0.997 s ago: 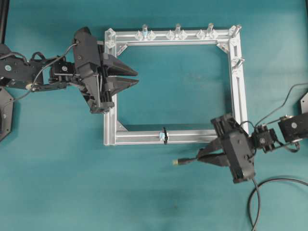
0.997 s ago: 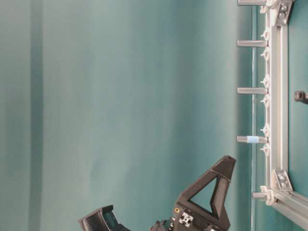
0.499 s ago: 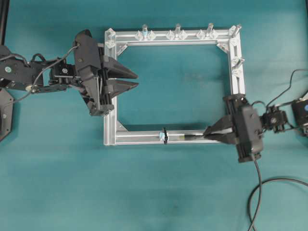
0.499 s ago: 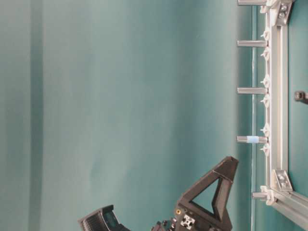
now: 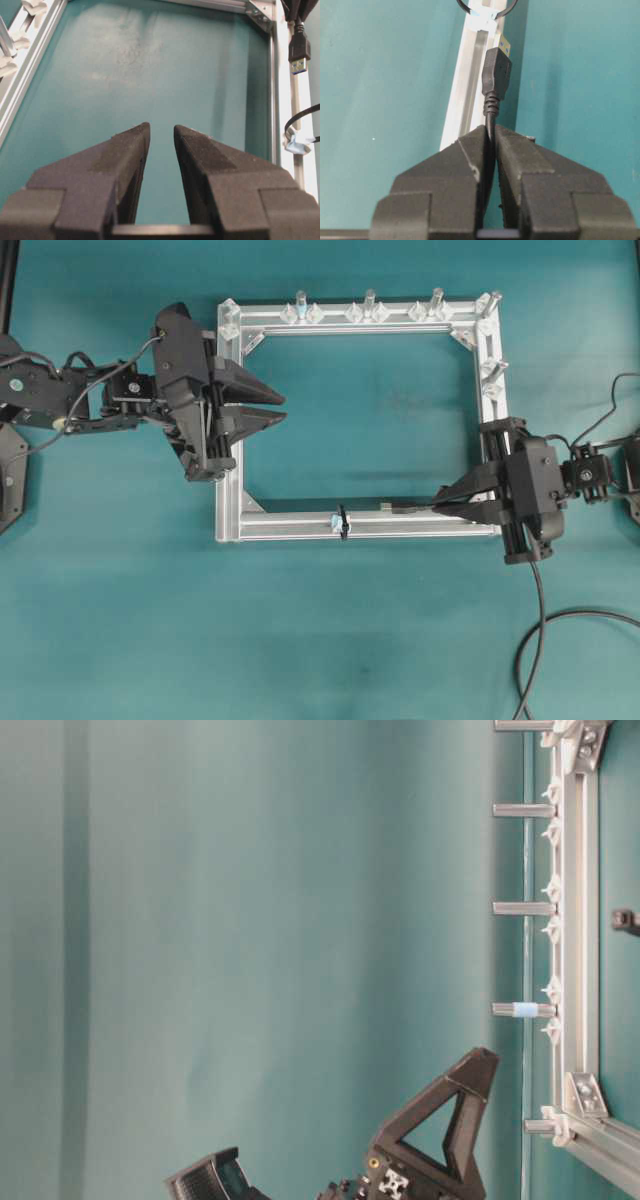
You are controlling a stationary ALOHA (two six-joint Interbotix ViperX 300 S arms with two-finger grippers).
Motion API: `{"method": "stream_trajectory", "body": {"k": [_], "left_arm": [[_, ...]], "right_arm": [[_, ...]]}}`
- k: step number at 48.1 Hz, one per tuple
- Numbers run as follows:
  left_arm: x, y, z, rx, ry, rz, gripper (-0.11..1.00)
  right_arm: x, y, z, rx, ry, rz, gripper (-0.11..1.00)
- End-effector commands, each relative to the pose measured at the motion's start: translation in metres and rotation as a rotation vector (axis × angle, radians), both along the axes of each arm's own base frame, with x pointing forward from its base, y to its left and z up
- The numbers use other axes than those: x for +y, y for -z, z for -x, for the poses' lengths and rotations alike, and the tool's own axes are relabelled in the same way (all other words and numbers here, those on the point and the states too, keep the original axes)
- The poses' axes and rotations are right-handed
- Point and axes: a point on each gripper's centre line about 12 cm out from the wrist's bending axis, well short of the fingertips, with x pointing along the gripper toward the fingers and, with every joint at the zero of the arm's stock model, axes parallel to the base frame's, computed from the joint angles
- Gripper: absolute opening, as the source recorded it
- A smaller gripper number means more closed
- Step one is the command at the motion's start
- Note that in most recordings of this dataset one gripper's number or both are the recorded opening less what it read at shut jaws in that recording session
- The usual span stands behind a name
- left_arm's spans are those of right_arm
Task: Insert the wire through the string loop located in the center.
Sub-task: 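Push the USB plug leftward through the zip-tie loop with the right gripper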
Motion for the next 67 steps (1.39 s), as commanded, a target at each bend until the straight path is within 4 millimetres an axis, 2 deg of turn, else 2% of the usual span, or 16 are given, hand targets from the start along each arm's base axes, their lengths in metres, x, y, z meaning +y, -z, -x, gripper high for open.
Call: {"method": "stream_trajectory", "body": {"k": [1, 13, 21, 55, 67], "left_arm": [[-0.001, -0.01, -0.001, -0.031, 0.004, -0.003, 0.31], [-0.002, -0.01, -0.001, -0.031, 0.005, -0.003, 0.3], [-0.003, -0.01, -0.001, -0.031, 0.008, -0.003, 0.3], [-0.008, -0.009, -0.002, -0.029, 0.024, -0.003, 0.31], [-0.009, -0.01, -0.002, -0.029, 0.028, -0.003, 0.31]], "right_arm": [[-0.001, -0.008, -0.003, -0.032, 0.004, -0.002, 0.08], [0.0, -0.008, -0.007, -0.032, 0.003, -0.001, 0.08], [0.001, -0.008, -0.017, -0.034, -0.001, 0.003, 0.08], [0.007, 0.0, -0.08, -0.057, -0.018, 0.016, 0.08], [0.006, -0.001, -0.094, -0.07, -0.011, 0.017, 0.08]]}}
